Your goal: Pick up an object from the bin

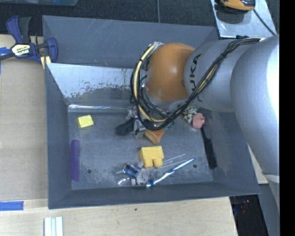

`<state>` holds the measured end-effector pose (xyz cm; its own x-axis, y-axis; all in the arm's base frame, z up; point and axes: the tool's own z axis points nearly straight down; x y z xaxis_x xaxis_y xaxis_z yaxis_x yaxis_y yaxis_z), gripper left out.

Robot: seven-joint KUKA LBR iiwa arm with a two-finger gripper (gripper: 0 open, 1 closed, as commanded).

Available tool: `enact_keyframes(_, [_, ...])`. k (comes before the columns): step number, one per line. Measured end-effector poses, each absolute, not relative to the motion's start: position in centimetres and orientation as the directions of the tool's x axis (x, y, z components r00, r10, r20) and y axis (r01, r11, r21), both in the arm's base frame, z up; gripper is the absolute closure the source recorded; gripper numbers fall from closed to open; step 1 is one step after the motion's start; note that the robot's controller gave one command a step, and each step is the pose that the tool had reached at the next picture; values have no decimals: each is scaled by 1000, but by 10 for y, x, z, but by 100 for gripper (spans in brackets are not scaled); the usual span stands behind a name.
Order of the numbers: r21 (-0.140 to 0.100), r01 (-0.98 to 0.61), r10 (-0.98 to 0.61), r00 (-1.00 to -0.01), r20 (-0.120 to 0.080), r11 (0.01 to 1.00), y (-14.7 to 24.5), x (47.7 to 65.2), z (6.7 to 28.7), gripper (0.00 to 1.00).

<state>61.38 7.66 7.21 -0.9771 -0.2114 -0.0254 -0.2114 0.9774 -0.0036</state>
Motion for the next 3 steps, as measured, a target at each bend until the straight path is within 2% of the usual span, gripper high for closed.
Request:
enact_keyframes(1, [-4,-212,-212,-977,-26,977,77,614,72,100])
enact_keyframes(2, [-3,-212,-212,-977,-22,977,76,613,93,100])
enact_keyframes(3, [-3,-211,-211,-977,-18,977,76,612,143,100])
